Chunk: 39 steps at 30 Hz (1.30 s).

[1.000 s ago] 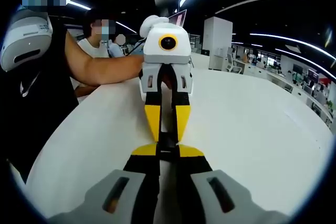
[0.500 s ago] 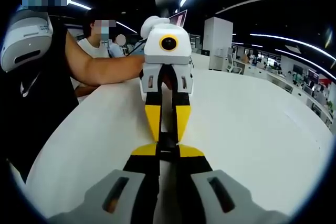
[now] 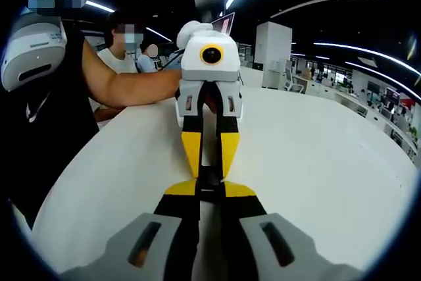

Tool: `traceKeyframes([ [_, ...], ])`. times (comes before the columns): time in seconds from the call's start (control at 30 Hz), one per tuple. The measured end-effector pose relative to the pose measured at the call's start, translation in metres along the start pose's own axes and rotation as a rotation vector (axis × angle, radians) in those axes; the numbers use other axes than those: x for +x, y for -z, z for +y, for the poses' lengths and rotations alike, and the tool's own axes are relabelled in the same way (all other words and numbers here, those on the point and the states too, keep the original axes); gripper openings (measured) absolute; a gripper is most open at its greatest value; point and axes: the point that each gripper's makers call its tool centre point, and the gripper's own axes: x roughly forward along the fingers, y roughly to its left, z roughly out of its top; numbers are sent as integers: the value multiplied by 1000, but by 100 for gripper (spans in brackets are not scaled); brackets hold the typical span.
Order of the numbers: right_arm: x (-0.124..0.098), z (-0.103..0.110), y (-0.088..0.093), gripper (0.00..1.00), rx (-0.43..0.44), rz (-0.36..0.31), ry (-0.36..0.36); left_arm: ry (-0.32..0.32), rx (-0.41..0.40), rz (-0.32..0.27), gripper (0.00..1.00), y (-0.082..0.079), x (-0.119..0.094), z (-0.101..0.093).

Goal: Snap the two parts of the plastic buckle together until the buckle closes and remains connected.

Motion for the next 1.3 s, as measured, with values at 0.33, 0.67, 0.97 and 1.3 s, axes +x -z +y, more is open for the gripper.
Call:
traceKeyframes([
  [0.33,1,-1,0,9,-3,0,-1,7,-16,-21,48,-2,4,1],
  [0.67,2,0,0,9,-2,0,-2,6,-35,-106,99,-16,0,3],
  [0.97,2,1,0,9,-1,-2,0,-9,-47,-104,99,-13,-2,8],
  [1.3,2,2,-1,9,6,-3,2,-39,-64,-123,99,-15,-4,15],
])
